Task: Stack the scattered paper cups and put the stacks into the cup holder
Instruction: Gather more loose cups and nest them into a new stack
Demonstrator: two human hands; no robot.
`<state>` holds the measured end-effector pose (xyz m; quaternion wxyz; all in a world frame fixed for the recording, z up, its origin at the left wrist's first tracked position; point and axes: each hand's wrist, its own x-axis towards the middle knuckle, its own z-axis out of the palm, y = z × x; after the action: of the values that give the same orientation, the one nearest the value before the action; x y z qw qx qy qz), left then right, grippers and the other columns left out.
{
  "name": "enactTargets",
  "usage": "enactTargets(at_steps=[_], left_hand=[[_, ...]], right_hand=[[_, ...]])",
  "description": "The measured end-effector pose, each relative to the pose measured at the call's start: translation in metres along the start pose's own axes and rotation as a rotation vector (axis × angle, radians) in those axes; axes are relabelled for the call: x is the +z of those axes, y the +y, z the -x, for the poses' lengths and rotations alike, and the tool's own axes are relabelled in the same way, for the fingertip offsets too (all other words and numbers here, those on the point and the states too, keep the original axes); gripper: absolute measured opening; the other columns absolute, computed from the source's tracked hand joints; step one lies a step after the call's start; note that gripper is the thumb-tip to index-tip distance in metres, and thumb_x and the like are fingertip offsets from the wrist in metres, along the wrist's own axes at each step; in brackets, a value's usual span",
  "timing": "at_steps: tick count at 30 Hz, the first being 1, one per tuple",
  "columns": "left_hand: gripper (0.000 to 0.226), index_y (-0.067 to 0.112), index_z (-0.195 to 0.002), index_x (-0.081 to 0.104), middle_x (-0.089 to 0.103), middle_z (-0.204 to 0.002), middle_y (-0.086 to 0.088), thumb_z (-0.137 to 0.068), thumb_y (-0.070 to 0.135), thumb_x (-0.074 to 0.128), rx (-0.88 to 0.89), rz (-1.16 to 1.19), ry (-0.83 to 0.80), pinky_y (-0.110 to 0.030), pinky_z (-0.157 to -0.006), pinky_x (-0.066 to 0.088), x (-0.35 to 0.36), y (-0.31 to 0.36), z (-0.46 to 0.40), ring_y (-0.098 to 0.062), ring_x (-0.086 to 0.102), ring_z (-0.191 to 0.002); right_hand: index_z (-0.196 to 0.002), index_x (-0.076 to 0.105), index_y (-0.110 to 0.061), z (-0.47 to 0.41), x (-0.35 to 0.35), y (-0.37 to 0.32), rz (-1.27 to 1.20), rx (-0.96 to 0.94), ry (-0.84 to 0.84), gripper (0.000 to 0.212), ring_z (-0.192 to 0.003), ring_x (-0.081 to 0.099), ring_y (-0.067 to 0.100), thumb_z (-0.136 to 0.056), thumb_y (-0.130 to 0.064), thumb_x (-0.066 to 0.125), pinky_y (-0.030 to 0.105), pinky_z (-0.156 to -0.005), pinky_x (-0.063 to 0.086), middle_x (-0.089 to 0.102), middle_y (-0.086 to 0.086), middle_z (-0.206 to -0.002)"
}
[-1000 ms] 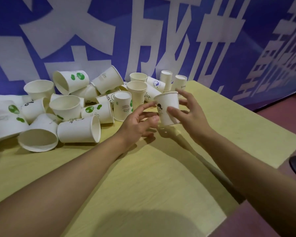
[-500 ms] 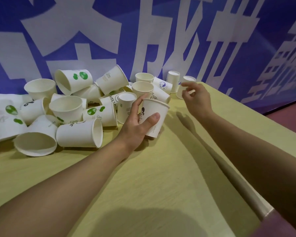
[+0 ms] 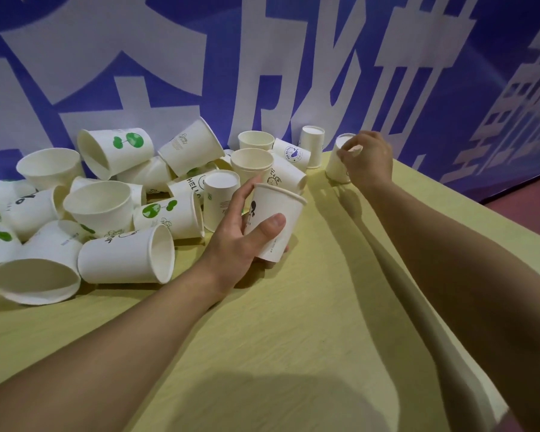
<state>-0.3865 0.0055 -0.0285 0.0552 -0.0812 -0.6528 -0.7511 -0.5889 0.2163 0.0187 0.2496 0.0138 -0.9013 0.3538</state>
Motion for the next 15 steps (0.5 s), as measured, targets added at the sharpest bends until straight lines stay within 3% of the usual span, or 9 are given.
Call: enactTargets(at_steps=[5, 8, 10, 13, 15], left_hand=[[0.066, 0.058, -0.127, 0.052, 0.064, -0.114, -0.012, -0.067, 0.049, 0.078, 0.026, -0.081, -0.035, -0.055, -0.084, 0.060, 0.000, 0.004, 0.007, -0.040, 0.068, -0.103], [0.067, 0.054, -0.127, 0.054, 0.065, -0.109, -0.003, -0.064, 0.051, 0.076, 0.050, -0.129, -0.070, -0.032, -0.075, 0.058, 0.003, 0.007, 0.011, -0.019, 0.067, -0.097], [0.074, 0.049, -0.133, 0.053, 0.066, -0.109, 0.001, -0.062, 0.051, 0.076, 0.058, -0.144, -0.089, -0.027, -0.074, 0.055, 0.004, 0.008, 0.013, -0.011, 0.067, -0.095], [0.087, 0.048, -0.145, 0.044, 0.065, -0.125, 0.007, -0.065, 0.052, 0.076, 0.074, -0.168, -0.114, -0.031, -0.087, 0.058, 0.005, 0.009, 0.016, -0.009, 0.067, -0.110], [0.091, 0.052, -0.148, 0.035, 0.062, -0.132, 0.010, -0.066, 0.053, 0.076, 0.092, -0.177, -0.121, -0.029, -0.091, 0.057, 0.005, 0.010, 0.020, -0.006, 0.065, -0.113]], right_hand=[[-0.094, 0.069, -0.024, 0.047, -0.034, -0.017, -0.266, -0.030, 0.012, 0.007, -0.133, 0.045, 0.014, -0.090, -0.026, 0.074, 0.029, -0.108, 0.038, 0.053, -0.006, -0.146], [-0.089, 0.066, -0.020, 0.090, -0.061, -0.034, -0.435, -0.092, 0.005, 0.009, -0.123, 0.054, 0.011, -0.089, -0.021, 0.075, 0.017, -0.093, 0.050, 0.059, -0.006, -0.137], [-0.089, 0.063, -0.018, 0.118, -0.075, -0.046, -0.542, -0.142, -0.027, 0.012, -0.116, 0.059, 0.014, -0.088, -0.017, 0.075, 0.016, -0.082, 0.055, 0.060, -0.003, -0.132], [-0.103, 0.056, -0.020, 0.150, -0.090, -0.060, -0.662, -0.175, -0.101, 0.028, -0.116, 0.060, 0.020, -0.085, -0.012, 0.076, 0.029, -0.080, 0.061, 0.056, -0.005, -0.125], [-0.119, 0.049, -0.029, 0.164, -0.094, -0.064, -0.647, -0.172, -0.152, 0.049, -0.112, 0.060, 0.018, -0.083, -0.011, 0.078, 0.029, -0.076, 0.061, 0.050, -0.008, -0.122]])
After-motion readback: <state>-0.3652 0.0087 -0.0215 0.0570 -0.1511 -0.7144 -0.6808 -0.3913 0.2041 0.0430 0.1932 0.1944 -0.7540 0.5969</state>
